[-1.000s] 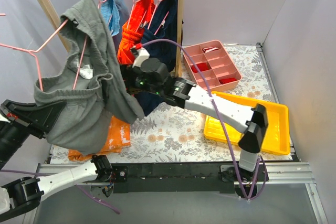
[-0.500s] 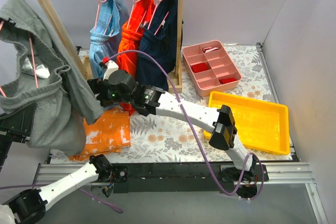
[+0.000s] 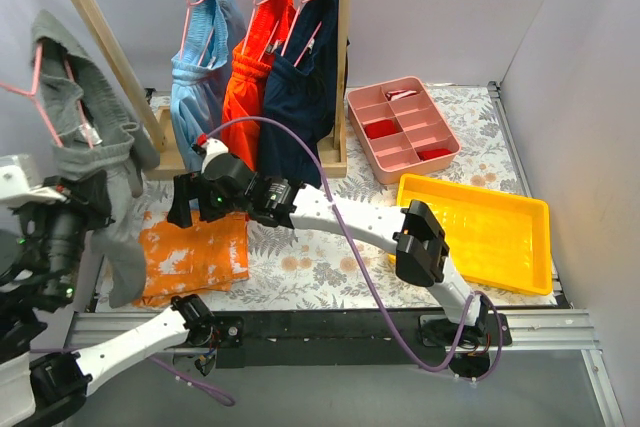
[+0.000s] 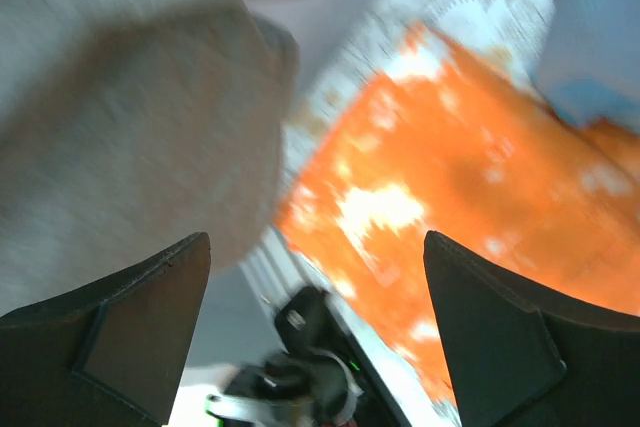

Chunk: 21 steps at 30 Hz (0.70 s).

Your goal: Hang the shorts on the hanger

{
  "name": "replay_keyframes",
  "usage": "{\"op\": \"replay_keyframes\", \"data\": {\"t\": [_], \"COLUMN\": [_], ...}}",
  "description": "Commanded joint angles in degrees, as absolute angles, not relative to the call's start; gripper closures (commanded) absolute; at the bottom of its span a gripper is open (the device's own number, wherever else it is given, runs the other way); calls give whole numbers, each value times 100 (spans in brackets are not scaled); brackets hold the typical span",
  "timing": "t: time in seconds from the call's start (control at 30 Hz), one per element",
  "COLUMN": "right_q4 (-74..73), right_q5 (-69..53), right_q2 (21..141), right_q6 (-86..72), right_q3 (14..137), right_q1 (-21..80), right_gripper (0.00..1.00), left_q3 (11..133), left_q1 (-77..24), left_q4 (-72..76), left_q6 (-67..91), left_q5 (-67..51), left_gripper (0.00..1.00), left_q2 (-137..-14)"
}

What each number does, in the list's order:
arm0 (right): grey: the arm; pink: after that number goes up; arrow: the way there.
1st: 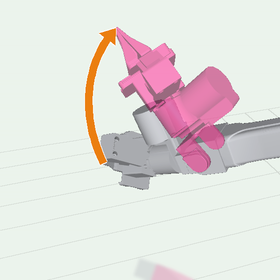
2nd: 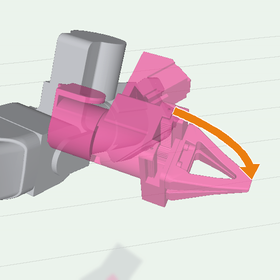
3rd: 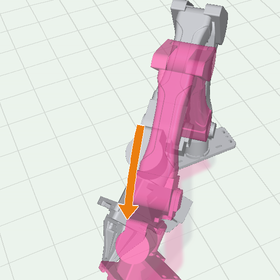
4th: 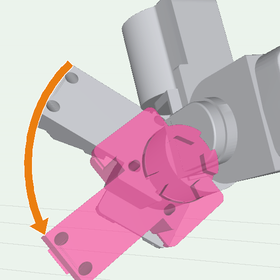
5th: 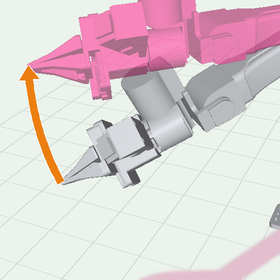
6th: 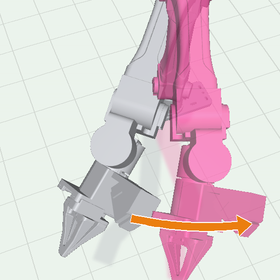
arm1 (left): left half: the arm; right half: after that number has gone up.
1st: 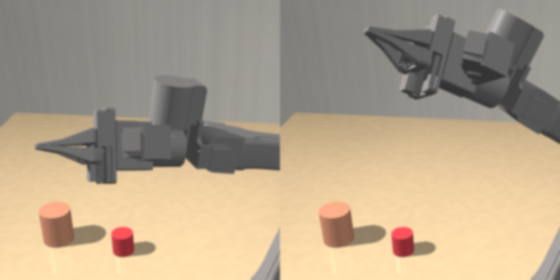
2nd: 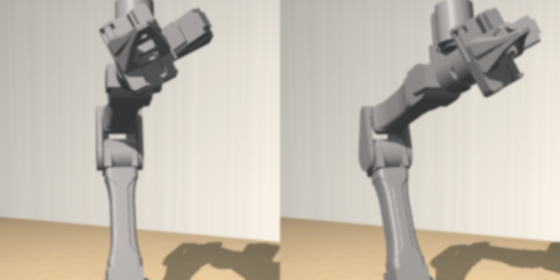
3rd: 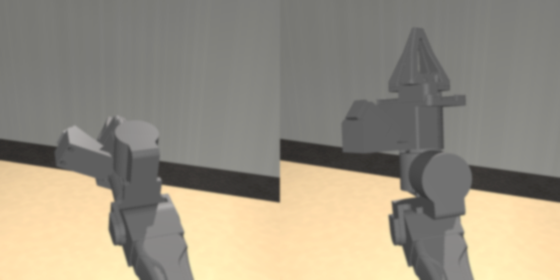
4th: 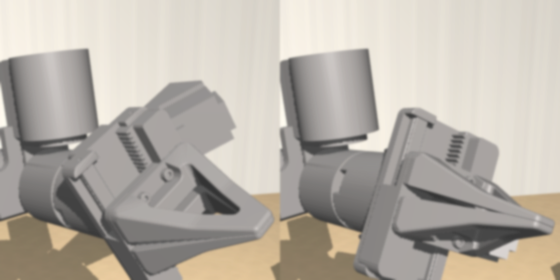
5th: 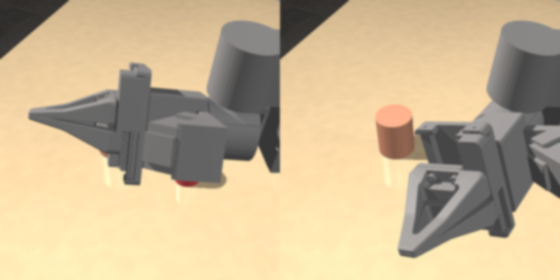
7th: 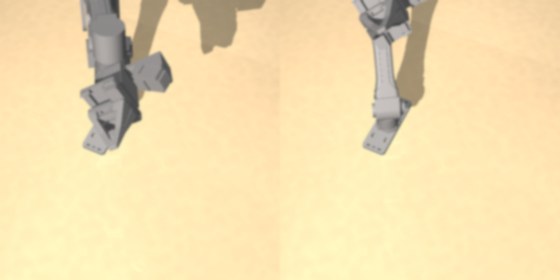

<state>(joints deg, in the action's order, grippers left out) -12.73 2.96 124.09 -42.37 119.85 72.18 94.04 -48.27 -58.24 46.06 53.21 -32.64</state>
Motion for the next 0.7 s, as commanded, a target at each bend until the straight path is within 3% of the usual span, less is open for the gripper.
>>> {"op": "replay_keyframes", "data": {"t": [0.0,0.23,0.4,0.53,0.6,0.67], "right_q4": [-1072,-1046,-1063,-1011,-993,-993], "right_q5": [518,914,1160,1248,1362,1484], "right_q2": [11673,10838,10170,9722,9458,9239], "right_q6": [-4052,-3639,-3367,-3244,-3226,-3182], "right_q3": [11488,10776,10258,9714,9537,9335], "right_q1": [7312,7532,7603,7603,7611,7611], "right_gripper": [7,6,5,5,5,5], "left_q3": [9238,9325,9369,9212,8589,8141], "left_q1": [-5097,-6720,-6908,-6926,-6934,-7109], "left_q4": [-5747,-7090,-7374,-6054,-4823,-2276], "left_q6": [4833,6380,6627,5471,3559,1272], "left_q5": [5598,6617,7469,8040,8427,8718], "left_gripper": [100,100,100,100,100,100], "left_q2": [-3726,-4122,-4508,-4447,-4308,-4097]}}
